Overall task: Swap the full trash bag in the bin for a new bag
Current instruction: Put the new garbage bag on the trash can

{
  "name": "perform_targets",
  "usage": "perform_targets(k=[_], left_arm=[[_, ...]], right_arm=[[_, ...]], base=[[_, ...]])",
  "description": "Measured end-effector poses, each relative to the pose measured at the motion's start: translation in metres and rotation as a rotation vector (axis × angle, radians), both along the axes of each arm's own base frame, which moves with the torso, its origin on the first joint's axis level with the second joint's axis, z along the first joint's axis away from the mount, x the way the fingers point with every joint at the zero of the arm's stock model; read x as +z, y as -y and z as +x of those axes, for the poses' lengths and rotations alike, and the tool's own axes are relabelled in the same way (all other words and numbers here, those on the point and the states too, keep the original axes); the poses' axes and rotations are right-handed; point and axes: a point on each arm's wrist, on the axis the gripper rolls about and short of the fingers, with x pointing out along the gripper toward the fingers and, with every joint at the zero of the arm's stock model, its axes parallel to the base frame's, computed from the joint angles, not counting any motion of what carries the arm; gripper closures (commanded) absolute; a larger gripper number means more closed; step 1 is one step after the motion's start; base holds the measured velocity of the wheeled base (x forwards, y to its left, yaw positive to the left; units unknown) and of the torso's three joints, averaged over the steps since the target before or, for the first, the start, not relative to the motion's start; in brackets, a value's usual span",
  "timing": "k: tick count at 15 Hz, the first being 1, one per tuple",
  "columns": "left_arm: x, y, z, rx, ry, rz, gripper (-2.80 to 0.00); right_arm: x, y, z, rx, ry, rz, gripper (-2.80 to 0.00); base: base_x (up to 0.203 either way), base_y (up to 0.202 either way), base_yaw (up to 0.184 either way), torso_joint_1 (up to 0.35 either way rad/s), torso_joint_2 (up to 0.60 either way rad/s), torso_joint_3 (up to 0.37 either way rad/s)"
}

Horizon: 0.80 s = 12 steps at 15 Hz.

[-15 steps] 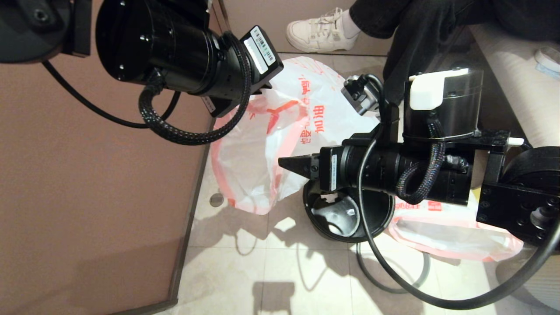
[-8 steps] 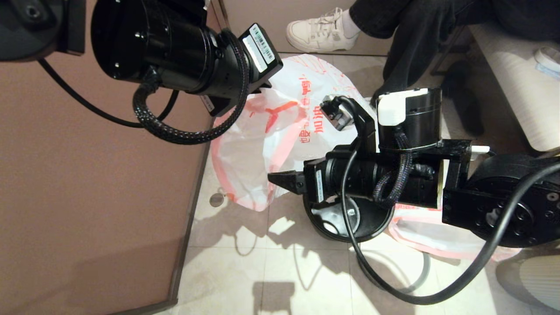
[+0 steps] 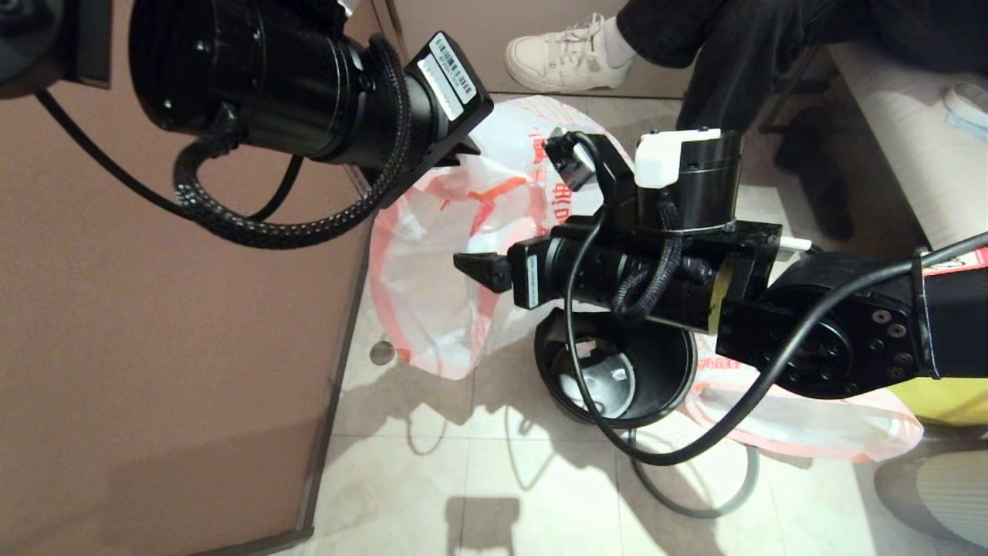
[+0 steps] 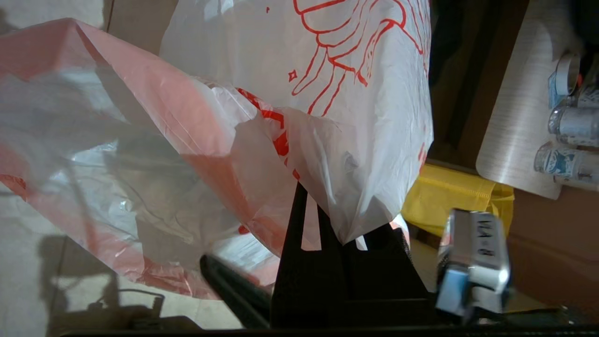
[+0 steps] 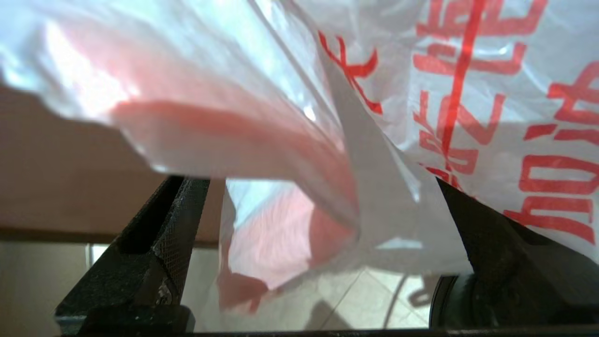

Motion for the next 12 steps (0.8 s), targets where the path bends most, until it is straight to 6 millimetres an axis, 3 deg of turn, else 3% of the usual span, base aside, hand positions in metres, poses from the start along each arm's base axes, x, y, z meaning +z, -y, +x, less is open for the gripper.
perform_targets(k=[9,12], left_arm=[[0.013,-0.012,-0.012,-0.038,-0.006,-0.089,0.00],[0.016,-0.015,-0.016,-0.047,0.001,-0.098,0.00]], right_arm=[[-0.006,-0.014,-0.001,-0.206,0.122,-0.102,-2.80],[-0.006,-0.005,0.011,-0.264,0.135,-0.090,-2.80]], base=[[0.000,0.000,0.000,0.000,0.00,0.000],[0.000,0.000,0.000,0.000,0.00,0.000]])
